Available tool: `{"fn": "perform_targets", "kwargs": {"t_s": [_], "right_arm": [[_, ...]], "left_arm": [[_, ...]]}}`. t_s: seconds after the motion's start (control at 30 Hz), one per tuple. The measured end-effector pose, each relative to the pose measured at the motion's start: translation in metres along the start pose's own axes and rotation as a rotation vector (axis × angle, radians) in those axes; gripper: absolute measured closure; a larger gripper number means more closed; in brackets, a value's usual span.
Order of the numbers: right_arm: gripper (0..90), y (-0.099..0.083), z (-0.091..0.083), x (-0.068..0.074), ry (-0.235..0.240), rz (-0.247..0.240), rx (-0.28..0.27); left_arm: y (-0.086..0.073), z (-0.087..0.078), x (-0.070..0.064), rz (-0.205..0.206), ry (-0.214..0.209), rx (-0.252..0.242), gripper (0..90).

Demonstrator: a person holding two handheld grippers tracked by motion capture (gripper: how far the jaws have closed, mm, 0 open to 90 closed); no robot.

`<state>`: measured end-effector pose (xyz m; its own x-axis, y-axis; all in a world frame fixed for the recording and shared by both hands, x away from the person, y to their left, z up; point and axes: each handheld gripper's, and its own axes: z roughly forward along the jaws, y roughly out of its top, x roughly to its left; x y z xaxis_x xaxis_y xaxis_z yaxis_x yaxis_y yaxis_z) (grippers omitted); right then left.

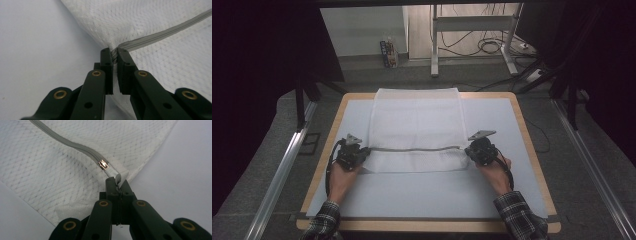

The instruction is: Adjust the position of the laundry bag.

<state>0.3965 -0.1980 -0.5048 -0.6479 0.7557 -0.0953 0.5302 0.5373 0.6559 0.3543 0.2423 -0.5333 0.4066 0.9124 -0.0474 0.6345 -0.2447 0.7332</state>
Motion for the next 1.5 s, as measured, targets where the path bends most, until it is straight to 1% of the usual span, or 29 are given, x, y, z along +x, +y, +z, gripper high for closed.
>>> {"fn": "perform_targets", "kwargs": {"t_s": [0.03,0.07,0.13,0.2,0.23,0.27,0.3,0.33,0.37,0.4,0.53,0.63,0.73,0.87,0.9,0.93,0.97,1.0,1.03,1.13,1.27,1.33,1.37,1.5], "right_arm": [[88.9,0.0,-0.002,-0.001,0.0,-0.007,-0.003],[88.9,0.0,-0.002,-0.001,0.0,-0.007,-0.003],[88.9,-0.002,-0.01,-0.003,0.005,-0.006,-0.015],[88.9,-0.004,-0.014,-0.004,0.01,-0.005,-0.024],[88.9,-0.005,-0.017,-0.004,0.012,-0.004,-0.024],[88.9,-0.007,-0.02,-0.004,0.016,-0.001,-0.03],[88.9,-0.007,-0.02,-0.004,0.016,-0.001,-0.03],[88.9,-0.009,-0.026,-0.005,0.02,-0.004,-0.03],[88.9,-0.011,-0.028,-0.005,0.018,-0.002,-0.032],[88.9,-0.013,-0.03,-0.005,0.022,-0.003,-0.032],[88.9,-0.019,-0.041,-0.004,0.037,-0.009,-0.029],[88.9,-0.022,-0.047,-0.002,0.047,-0.012,-0.025],[88.9,-0.026,-0.053,0.002,0.045,-0.031,-0.015],[88.9,-0.032,-0.063,0.008,0.05,-0.04,-0.024],[88.9,-0.035,-0.066,0.01,0.05,-0.044,-0.022],[88.9,-0.035,-0.066,0.01,0.05,-0.044,-0.022],[88.9,-0.041,-0.072,0.012,0.054,-0.05,-0.016],[88.9,-0.044,-0.074,0.012,0.054,-0.05,-0.016],[88.9,-0.048,-0.076,0.013,0.054,-0.051,-0.016],[88.9,-0.058,-0.084,0.013,0.069,-0.044,-0.016],[88.9,-0.069,-0.092,0.016,0.078,-0.049,-0.005],[88.9,-0.072,-0.094,0.017,0.079,-0.047,-0.006],[88.8,-0.076,-0.097,0.019,0.085,-0.05,-0.001],[88.7,-0.081,-0.099,0.021,0.091,-0.051,0.012]], "left_arm": [[0.0,0.0,0.0,0.0,0.0,0.0,84.9],[0.0,-0.002,-0.001,0.0,-0.01,-0.008,84.9],[0.0,-0.005,-0.003,0.006,-0.035,-0.011,84.9],[0.0,-0.006,-0.004,0.009,-0.043,-0.008,84.9],[0.0,-0.008,-0.006,0.01,-0.058,-0.005,84.9],[0.0,-0.008,-0.006,0.01,-0.058,-0.005,84.9],[0.0,-0.009,-0.007,0.019,-0.068,-0.004,84.9],[0.0,-0.011,-0.009,0.021,-0.077,-0.003,84.8],[-0.001,-0.012,-0.01,0.02,-0.081,-0.002,84.8],[-0.002,-0.015,-0.014,0.031,-0.095,0.003,84.9],[-0.005,-0.022,-0.022,0.054,-0.116,0.016,84.6],[-0.008,-0.03,-0.027,0.064,-0.128,0.013,84.5],[-0.01,-0.037,-0.031,0.073,-0.139,0.015,84.4],[-0.013,-0.041,-0.032,0.07,-0.152,0.02,84.1],[-0.015,-0.043,-0.033,0.069,-0.162,0.028,84.1],[-0.015,-0.043,-0.033,0.069,-0.162,0.028,84.0],[-0.017,-0.045,-0.036,0.069,-0.175,0.032,84.0],[-0.017,-0.045,-0.036,0.069,-0.175,0.032,83.9],[-0.019,-0.047,-0.041,0.08,-0.182,0.036,83.8],[-0.021,-0.049,-0.049,0.1,-0.19,0.044,83.8],[-0.024,-0.051,-0.058,0.137,-0.184,0.063,83.5],[-0.025,-0.052,-0.059,0.135,-0.188,0.065,83.4],[-0.027,-0.053,-0.06,0.131,-0.194,0.066,83.3],[-0.031,-0.055,-0.063,0.128,-0.203,0.071,83.2]]}}
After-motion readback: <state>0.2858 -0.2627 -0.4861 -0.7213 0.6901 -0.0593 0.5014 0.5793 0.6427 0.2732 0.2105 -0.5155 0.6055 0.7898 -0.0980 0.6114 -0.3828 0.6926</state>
